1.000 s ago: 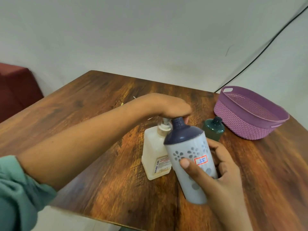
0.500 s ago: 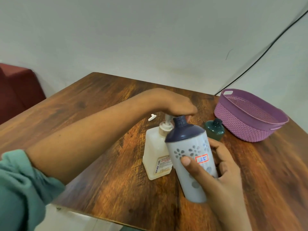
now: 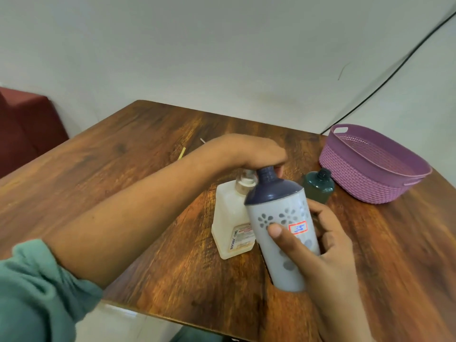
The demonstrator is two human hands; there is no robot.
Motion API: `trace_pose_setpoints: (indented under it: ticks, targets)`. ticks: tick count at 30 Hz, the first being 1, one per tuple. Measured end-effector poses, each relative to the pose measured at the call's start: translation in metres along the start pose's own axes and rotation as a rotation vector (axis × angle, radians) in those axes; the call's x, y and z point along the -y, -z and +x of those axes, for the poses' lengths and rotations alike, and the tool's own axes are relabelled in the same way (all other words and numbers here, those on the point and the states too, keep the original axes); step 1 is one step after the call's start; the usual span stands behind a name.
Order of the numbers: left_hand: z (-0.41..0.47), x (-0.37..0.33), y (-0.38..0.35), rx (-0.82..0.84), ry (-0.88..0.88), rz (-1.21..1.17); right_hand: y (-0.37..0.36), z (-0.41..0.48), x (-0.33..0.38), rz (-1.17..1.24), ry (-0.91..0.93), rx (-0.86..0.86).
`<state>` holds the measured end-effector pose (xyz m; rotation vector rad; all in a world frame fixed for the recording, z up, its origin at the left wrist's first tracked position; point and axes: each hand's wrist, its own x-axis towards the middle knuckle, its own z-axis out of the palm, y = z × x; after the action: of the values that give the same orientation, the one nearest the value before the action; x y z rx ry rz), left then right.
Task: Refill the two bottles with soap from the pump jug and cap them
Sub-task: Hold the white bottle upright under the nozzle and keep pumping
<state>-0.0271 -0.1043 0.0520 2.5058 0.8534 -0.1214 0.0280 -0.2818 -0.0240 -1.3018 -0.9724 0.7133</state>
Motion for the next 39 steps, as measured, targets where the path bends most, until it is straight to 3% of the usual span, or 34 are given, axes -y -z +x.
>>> trace_pose_setpoints:
  ticks: [6,10,15,17,22,28,30,34,39]
  targets:
    - [-0.008,-0.006,0.012,0.039,-0.019,0.185,0.003,0.001,0.004,-0.009,0.004,0.017]
    - [-0.005,-0.002,0.003,0.074,-0.079,0.108,0.003,0.001,0.003,0.000,0.007,0.026]
    - [-0.006,-0.004,0.006,0.073,-0.033,0.099,0.004,0.002,0.004,-0.004,0.003,0.043]
    - [-0.005,-0.006,0.009,0.009,-0.035,0.092,0.005,0.002,0.005,-0.004,0.014,0.039]
    - [-0.006,0.004,-0.003,0.005,-0.076,-0.125,0.005,0.002,0.001,-0.024,0.002,0.053]
    - [-0.006,-0.005,0.008,0.015,-0.084,0.069,0.006,0.003,0.005,-0.020,-0.006,0.049]
    - [-0.004,-0.004,0.008,-0.036,-0.077,0.039,0.007,0.003,0.005,-0.016,0.001,0.047]
    - [-0.006,0.003,-0.002,0.062,-0.082,-0.019,0.004,0.002,0.003,-0.041,0.019,0.048]
    - [-0.006,-0.001,0.006,-0.017,-0.068,0.001,0.003,0.003,0.006,-0.029,0.003,0.041]
